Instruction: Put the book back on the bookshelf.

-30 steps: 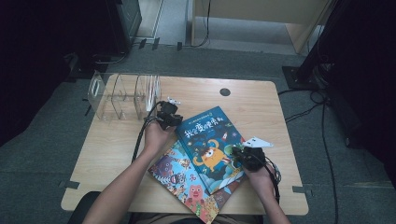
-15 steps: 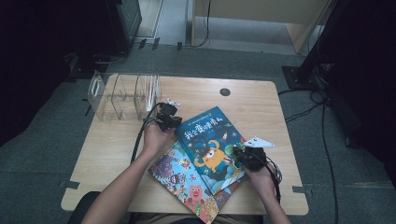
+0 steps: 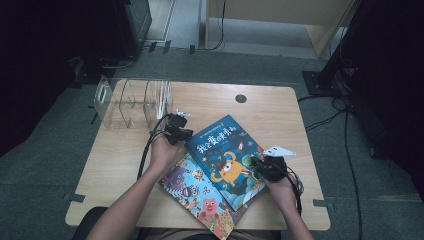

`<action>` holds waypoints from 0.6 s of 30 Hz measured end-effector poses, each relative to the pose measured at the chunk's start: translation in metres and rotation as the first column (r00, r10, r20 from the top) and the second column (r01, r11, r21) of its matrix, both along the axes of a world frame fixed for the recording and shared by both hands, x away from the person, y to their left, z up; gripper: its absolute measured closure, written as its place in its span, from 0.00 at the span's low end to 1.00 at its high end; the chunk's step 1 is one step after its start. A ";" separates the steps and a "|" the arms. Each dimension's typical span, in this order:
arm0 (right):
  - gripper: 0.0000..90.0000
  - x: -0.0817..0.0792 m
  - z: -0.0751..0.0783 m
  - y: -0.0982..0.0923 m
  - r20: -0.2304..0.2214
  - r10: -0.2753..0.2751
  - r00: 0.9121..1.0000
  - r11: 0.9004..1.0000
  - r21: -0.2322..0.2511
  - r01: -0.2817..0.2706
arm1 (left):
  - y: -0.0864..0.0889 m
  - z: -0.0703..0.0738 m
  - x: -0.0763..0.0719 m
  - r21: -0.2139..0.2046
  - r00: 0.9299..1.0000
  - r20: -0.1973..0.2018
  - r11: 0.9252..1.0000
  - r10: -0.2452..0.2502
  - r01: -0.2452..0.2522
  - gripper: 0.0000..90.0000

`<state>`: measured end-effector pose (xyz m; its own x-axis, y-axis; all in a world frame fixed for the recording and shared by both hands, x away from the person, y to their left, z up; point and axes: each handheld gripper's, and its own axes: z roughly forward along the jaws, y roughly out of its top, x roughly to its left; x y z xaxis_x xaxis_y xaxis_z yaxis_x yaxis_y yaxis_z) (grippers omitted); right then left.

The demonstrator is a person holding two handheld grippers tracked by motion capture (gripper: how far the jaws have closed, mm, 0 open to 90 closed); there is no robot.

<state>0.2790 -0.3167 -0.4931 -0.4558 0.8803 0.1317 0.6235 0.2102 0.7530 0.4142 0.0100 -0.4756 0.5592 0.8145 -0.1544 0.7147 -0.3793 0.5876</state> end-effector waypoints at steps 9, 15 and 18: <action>1.00 0.004 0.001 -0.003 -0.016 0.017 1.000 1.000 0.003 -0.017 | 0.008 0.001 -0.014 -0.011 0.999 -0.033 1.000 -0.011 0.011 1.00; 1.00 0.007 0.001 -0.006 -0.022 0.030 0.999 1.000 0.009 -0.030 | 0.015 0.000 -0.026 -0.056 0.997 -0.072 0.998 -0.015 0.011 1.00; 1.00 0.007 0.002 -0.006 -0.030 0.033 0.999 0.999 0.010 -0.033 | 0.016 0.001 -0.031 -0.047 0.997 -0.076 0.999 -0.024 0.020 1.00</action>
